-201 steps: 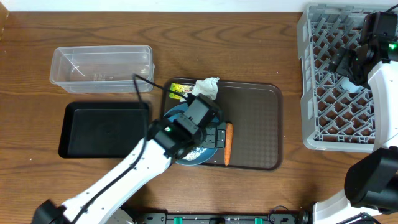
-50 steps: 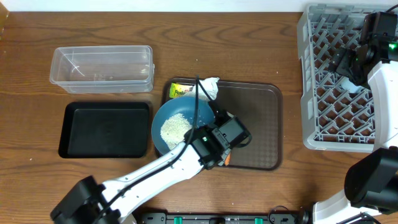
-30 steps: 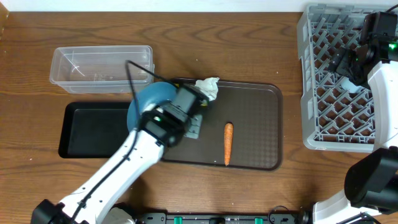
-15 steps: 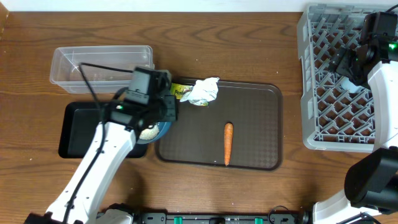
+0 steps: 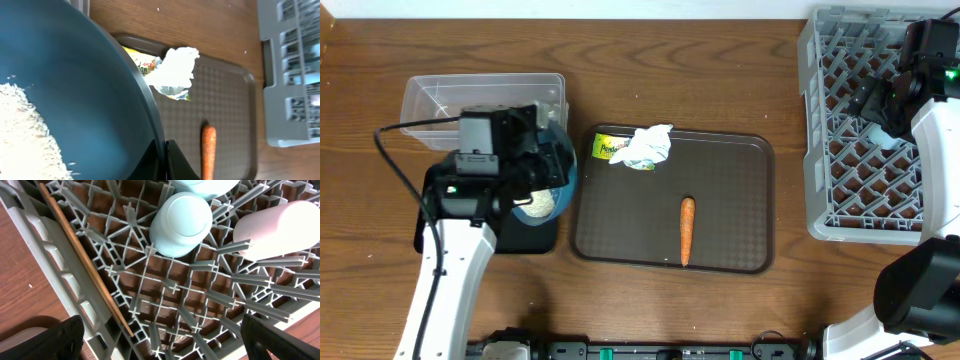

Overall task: Sort waste into correct bins and load items into the dishwasher rack
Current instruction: 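Lift the blue bowl and carry it left over the black tray, then tilt the blue bowl with the left gripper to pour rice onto the black tray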

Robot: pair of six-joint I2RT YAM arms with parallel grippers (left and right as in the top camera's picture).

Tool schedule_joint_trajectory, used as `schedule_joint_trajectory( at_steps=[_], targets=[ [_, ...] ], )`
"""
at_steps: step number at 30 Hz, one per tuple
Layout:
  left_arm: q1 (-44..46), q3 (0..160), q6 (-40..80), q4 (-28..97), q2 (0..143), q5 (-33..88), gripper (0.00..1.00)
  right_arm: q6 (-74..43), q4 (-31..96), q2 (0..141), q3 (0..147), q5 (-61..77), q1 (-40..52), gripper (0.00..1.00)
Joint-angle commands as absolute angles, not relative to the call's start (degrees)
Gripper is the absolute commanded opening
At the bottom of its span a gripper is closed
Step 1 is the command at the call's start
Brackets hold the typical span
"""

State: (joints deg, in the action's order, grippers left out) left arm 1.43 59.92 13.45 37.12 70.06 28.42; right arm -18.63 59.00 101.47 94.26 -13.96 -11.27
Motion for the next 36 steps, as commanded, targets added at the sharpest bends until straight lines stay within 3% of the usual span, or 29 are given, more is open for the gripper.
schedule_joint_trajectory(
  at_steps=[1,25,36],
  targets=[
    [-1.6,60.2,12.4,36.8,69.6,35.9,0.06,-18.0,59.0,101.4,94.2,-14.8,-11.4,0.99],
    [-24.4,60.1,12.5,37.0,69.6,62.6,0.06,-18.0,59.0,101.4,94.2,-14.8,-11.4,0.99],
    [-30.1,56.2,12.7,37.6,69.6,64.2,0.06,-18.0,59.0,101.4,94.2,-14.8,-11.4,0.99]
  ],
)
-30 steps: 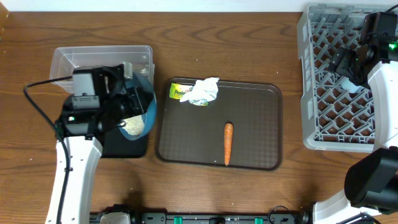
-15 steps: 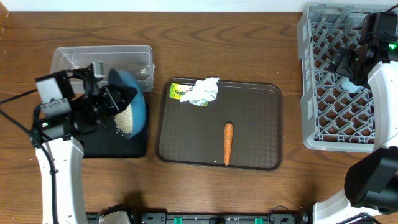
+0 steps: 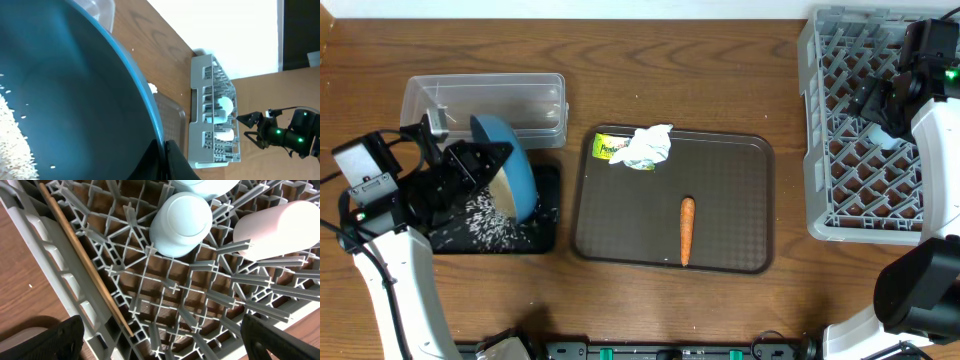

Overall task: Sort waste into correct bins and load items into the dishwasher rack
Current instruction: 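Tilt the blue bowl with the left gripper to pour rice onto the black tray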

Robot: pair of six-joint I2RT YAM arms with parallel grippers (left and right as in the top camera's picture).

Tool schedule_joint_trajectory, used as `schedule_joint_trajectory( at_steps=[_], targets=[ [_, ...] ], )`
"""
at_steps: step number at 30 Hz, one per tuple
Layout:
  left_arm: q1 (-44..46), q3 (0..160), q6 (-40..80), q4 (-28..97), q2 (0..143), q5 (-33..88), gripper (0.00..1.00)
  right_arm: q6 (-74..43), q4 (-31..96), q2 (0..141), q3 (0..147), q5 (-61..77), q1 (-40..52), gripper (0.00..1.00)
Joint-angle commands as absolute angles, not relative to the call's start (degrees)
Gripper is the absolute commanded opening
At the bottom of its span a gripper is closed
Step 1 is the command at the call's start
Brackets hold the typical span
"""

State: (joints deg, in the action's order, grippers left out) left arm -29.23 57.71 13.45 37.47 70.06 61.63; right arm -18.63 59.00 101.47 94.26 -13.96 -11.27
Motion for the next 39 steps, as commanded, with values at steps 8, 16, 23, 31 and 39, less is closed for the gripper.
schedule_joint_trajectory(
  at_steps=[8,16,23,31,39],
  targets=[
    [-35.7,52.8,12.7,34.2,69.6,75.2,0.06,-18.0,59.0,101.4,94.2,-14.8,-11.4,0.99],
    [-40.9,52.7,12.7,34.6,69.7,81.6,0.06,-18.0,59.0,101.4,94.2,-14.8,-11.4,0.99],
    [-41.5,52.7,12.8,34.1,70.1,85.3,0.06,-18.0,59.0,101.4,94.2,-14.8,-11.4,0.99],
    [-41.5,52.7,12.3,33.3,71.5,84.8,0.06,-18.0,59.0,101.4,94.2,-14.8,-11.4,0.99],
    [-43.8,52.7,13.4,31.8,73.0,86.4,0.06,-18.0,59.0,101.4,94.2,-14.8,-11.4,0.99]
  ],
)
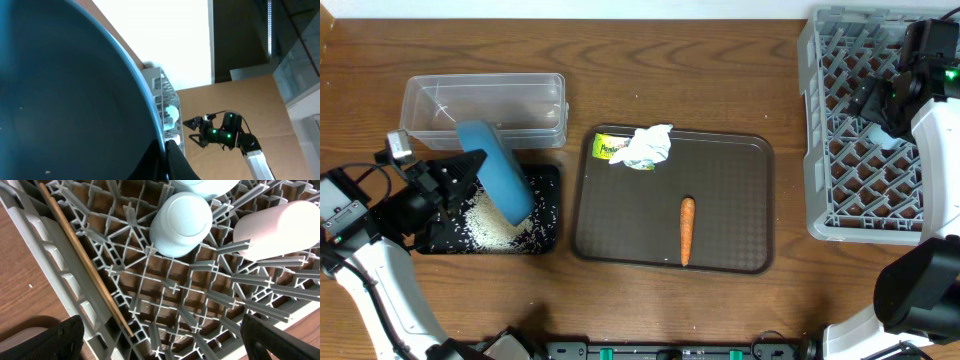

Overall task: Sort waste into correct bins and load items into the dishwasher rack
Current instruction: 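Tilt the blue bowl with the left gripper to pour rice onto the black tray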

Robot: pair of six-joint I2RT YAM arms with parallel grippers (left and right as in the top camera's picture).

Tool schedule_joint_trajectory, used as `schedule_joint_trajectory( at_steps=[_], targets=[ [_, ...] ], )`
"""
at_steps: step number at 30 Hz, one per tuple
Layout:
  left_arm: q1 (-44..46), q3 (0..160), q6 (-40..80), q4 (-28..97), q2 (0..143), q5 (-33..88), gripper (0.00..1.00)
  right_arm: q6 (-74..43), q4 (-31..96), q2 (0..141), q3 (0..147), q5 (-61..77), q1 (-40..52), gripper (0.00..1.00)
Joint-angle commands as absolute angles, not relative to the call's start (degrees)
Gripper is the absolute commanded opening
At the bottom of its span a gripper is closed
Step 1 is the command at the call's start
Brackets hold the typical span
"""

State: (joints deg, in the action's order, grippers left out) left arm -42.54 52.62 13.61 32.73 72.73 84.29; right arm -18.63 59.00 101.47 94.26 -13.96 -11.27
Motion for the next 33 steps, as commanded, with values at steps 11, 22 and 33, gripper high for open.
schedule_joint_trajectory(
  at_steps=[11,22,33],
  targets=[
    [-48.8,52.7,15.6,32.4,73.0,89.9,0.06,-18.0,59.0,101.4,94.2,-14.8,-11.4,0.99],
    [-49.5,52.7,16.8,32.4,73.1,90.1,0.06,-18.0,59.0,101.4,94.2,-14.8,-11.4,0.99],
    [-50.4,52.7,18.6,31.8,73.8,84.7,0.06,-18.0,59.0,101.4,94.2,-14.8,-11.4,0.99]
  ],
)
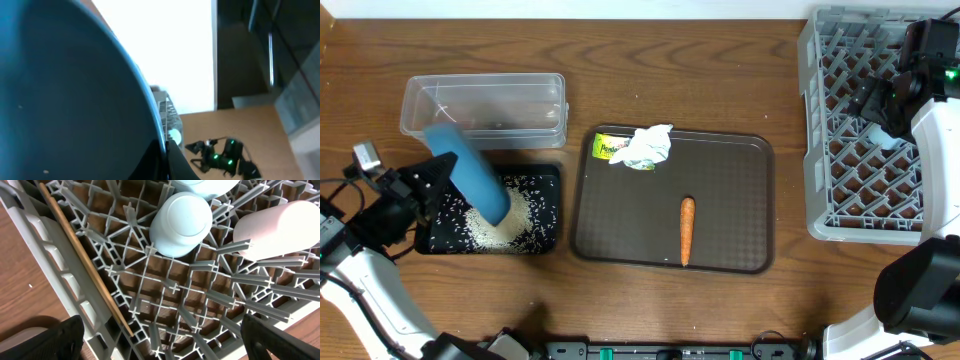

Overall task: Sort waste into correct bins and load items into the dishwasher rack
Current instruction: 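Tilt the blue bowl with the left gripper to pour rice onto the black tray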

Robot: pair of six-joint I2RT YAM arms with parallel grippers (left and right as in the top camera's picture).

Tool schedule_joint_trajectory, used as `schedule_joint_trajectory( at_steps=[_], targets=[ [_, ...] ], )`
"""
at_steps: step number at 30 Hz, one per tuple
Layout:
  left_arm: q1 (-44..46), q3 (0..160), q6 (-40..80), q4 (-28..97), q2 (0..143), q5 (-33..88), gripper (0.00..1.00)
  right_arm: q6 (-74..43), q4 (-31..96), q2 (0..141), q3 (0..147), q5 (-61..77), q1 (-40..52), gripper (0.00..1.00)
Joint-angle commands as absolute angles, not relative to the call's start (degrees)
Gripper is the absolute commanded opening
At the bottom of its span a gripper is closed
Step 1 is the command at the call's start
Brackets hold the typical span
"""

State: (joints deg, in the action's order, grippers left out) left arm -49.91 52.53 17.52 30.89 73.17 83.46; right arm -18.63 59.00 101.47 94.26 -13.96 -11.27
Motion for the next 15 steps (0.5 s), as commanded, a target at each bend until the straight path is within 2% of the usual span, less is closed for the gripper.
schedule_joint_trajectory(
  at_steps=[1,6,9,15],
  targets=[
    [-50.4,52.7,17.6,31.8,73.8,85.6,0.06,-18.0,59.0,101.4,94.2,-14.8,-11.4,0.99],
    [-50.2,52.7,15.6,37.3,73.1,89.9,0.06,-18.0,59.0,101.4,94.2,-14.8,-11.4,0.99],
    [-50.2,52.7,13.4,34.7,73.0,82.8,0.06,-18.0,59.0,101.4,94.2,-14.8,-11.4,0.99],
    [-50.2,52.7,14.7,33.0,73.3,84.8,0.06,-18.0,59.0,101.4,94.2,-14.8,-11.4,0.99]
  ],
)
